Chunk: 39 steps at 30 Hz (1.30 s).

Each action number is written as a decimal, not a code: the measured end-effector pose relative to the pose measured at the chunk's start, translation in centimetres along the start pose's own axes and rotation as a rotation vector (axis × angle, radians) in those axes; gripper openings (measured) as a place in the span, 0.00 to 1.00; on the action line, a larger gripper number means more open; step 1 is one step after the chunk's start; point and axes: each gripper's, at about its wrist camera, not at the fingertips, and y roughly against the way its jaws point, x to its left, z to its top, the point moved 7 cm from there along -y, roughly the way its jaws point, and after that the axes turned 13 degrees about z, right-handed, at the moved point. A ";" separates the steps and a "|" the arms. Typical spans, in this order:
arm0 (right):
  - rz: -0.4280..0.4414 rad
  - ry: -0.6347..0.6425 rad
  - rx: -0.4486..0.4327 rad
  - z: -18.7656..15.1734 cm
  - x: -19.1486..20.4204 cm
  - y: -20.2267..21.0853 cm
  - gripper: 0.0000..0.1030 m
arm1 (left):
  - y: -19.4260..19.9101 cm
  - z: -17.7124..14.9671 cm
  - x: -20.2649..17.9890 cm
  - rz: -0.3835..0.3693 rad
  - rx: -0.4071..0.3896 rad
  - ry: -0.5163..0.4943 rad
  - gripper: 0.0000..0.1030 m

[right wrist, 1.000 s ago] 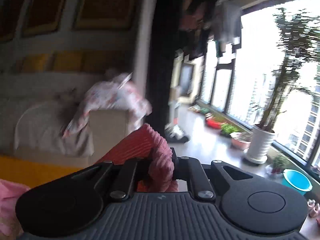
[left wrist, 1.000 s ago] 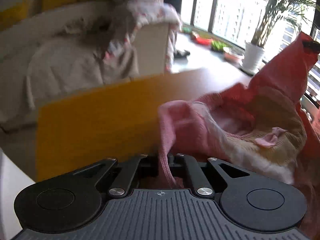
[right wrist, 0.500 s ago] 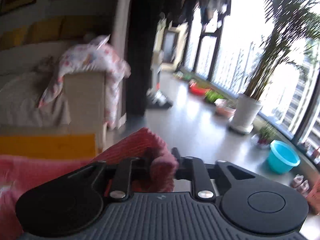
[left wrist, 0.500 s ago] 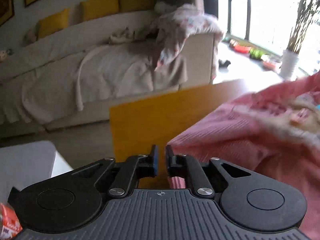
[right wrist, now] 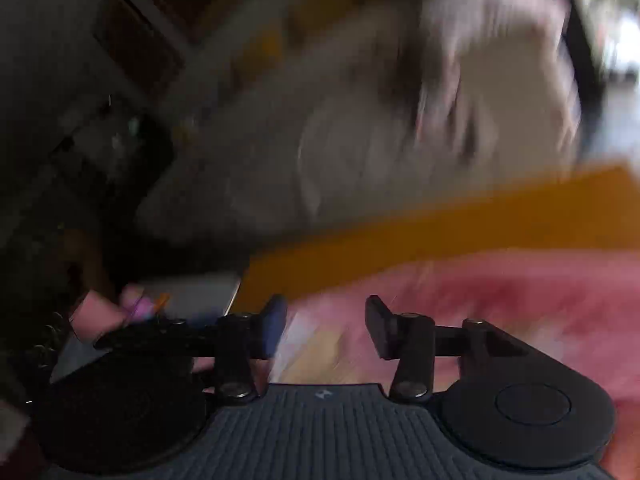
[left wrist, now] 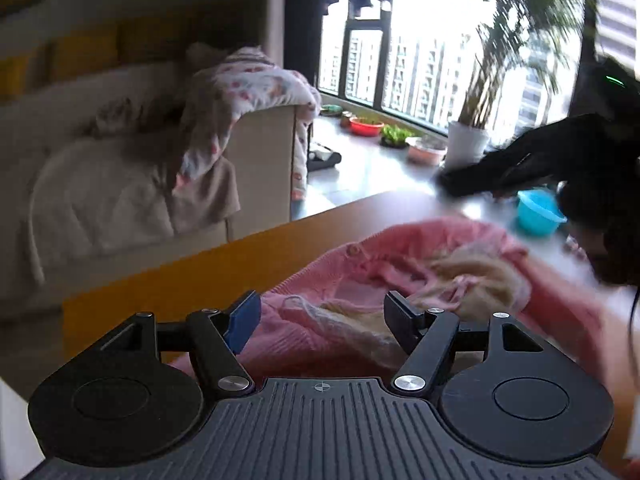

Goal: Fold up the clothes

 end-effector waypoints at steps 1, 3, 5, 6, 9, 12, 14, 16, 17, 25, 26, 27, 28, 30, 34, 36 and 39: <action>0.021 -0.057 0.037 -0.4 -0.9 -1.9 0.43 | 0.0 -0.2 0.0 0.004 -0.004 -0.019 0.76; 0.041 -0.163 0.098 -0.9 -2.7 -5.1 0.43 | 0.5 -0.6 0.1 0.008 -0.011 -0.055 0.82; 0.016 -0.230 0.140 -1.4 -4.4 -7.4 0.43 | 0.9 -0.9 0.6 0.016 -0.021 -0.090 0.85; 0.008 -0.241 0.159 -1.5 -4.7 -8.0 0.43 | 1.1 -1.0 0.8 0.021 -0.026 -0.108 0.87; 0.024 -0.278 0.210 -2.0 -5.0 -9.8 0.49 | 1.2 -1.1 1.6 0.018 -0.039 -0.129 0.90; 0.196 -0.316 0.164 -1.2 -3.7 -10.4 0.49 | 0.5 -0.8 1.9 -0.011 -0.043 -0.110 0.91; 0.311 -0.255 0.073 0.6 -1.7 -9.1 0.50 | -0.4 -0.4 1.9 -0.012 -0.056 -0.106 0.91; 0.399 -0.206 0.010 2.2 0.2 -7.5 0.53 | -1.5 0.2 1.9 -0.010 -0.067 -0.107 0.91; 0.408 -0.185 0.009 2.5 0.9 -6.9 0.53 | -1.8 0.6 1.7 -0.012 -0.077 -0.116 0.91; 0.457 0.025 0.050 3.5 7.0 -1.9 0.57 | -2.4 3.9 -3.0 -0.096 -0.198 -0.302 0.92; 0.441 0.052 0.058 3.3 7.5 -1.6 0.58 | -2.3 4.1 -3.6 -0.099 -0.207 -0.322 0.84; 0.416 0.079 0.067 2.9 7.9 -1.0 0.58 | -2.1 4.2 -4.2 -0.104 -0.205 -0.335 0.53; 0.385 0.104 0.072 3.2 8.1 -0.7 0.58 | -1.9 4.1 -4.7 -0.114 -0.195 -0.348 0.40; 0.309 0.163 0.046 3.3 8.0 1.4 0.58 | -1.3 3.5 -5.4 -0.096 -0.194 -0.376 0.12; 0.024 0.405 -0.055 3.5 7.4 6.2 0.58 | -0.3 1.7 -5.7 -0.040 -0.171 -0.386 0.09; -0.228 0.621 -0.089 3.0 7.0 8.0 0.58 | 0.4 1.0 -5.6 -0.042 -0.162 -0.368 0.08; -0.381 0.705 0.006 1.2 5.9 7.7 0.44 | 1.4 0.5 -5.5 -0.067 -0.171 -0.354 0.08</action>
